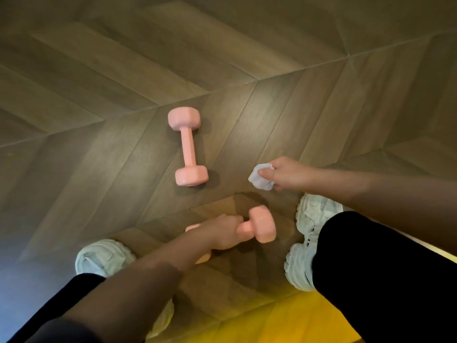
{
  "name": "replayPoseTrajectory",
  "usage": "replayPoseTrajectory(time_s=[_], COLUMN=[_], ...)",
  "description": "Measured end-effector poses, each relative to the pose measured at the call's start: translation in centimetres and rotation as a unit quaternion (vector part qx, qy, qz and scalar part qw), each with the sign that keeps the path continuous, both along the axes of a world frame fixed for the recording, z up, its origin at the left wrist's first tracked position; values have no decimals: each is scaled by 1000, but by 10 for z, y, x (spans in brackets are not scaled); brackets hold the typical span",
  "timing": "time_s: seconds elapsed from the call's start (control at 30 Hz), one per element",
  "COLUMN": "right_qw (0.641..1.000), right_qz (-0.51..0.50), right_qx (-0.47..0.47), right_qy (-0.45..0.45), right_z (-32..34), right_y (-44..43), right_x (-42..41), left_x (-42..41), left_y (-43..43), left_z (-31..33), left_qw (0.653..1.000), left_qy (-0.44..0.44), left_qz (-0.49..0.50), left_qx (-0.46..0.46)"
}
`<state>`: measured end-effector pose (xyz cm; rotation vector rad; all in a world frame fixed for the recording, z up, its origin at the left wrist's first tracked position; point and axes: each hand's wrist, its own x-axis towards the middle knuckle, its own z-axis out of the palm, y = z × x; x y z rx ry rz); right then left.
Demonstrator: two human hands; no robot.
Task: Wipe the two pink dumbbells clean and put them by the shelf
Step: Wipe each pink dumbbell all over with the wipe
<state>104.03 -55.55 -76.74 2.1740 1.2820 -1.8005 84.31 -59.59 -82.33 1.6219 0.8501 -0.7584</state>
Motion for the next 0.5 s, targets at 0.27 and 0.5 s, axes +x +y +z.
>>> replayPoseTrajectory(time_s=[0.27, 0.5], right_qw=[955, 892], right_qz=[32, -93], right_qx=[288, 442], right_qy=[-59, 18], right_z=[193, 296], right_y=[-3, -54], right_x=[-9, -48], left_x=[-43, -75], left_y=[51, 5], left_z=[205, 338], left_qw=[963, 874], left_qy=[-126, -251], left_qz=[123, 324], left_qx=[203, 262])
